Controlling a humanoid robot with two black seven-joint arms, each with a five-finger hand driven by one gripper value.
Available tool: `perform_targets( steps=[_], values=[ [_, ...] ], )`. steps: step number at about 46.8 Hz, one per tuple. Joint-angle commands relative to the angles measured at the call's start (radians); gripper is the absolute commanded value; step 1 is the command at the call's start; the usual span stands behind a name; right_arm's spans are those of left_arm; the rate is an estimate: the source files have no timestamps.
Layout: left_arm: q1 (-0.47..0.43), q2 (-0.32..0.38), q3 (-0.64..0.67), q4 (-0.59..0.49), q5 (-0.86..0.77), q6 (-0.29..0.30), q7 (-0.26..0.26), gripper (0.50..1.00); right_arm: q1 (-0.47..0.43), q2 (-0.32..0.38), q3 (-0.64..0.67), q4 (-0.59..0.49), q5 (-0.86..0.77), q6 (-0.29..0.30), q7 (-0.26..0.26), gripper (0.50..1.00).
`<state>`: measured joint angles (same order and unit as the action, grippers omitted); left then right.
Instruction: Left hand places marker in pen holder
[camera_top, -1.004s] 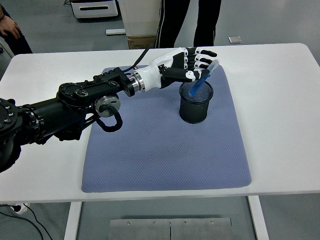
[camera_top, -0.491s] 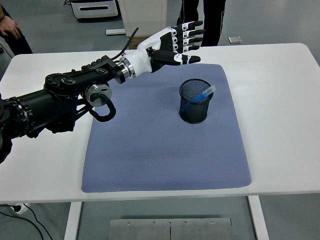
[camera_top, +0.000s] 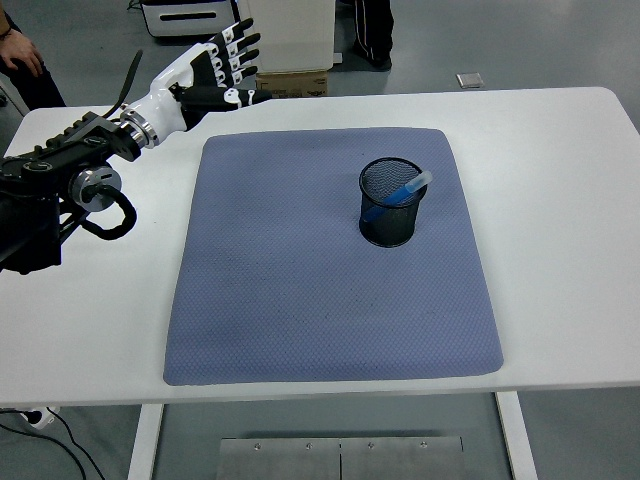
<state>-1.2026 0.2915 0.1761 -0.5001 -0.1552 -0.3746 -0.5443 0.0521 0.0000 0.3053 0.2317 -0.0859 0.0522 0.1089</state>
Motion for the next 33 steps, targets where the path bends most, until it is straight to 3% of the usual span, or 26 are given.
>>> perform_targets(
  steps=[1,23,33],
  values=[
    [0.031,0.031,-0.006,0.002,-0.007,-0.001,-0.005,1.0,0.0,0.0,0.0,0.0,0.0,0.0,0.0,1.0],
    [0.285,0.075,-0.412,0.035,-0.014,-0.001,-0.005,1.0,0.0,0.0,0.0,0.0,0.0,0.0,0.0,1.0],
    [0.357,0.138,-0.461,0.037,-0.014,-0.003,-0.005,1.0,0.0,0.0,0.0,0.0,0.0,0.0,0.0,1.0]
  ],
)
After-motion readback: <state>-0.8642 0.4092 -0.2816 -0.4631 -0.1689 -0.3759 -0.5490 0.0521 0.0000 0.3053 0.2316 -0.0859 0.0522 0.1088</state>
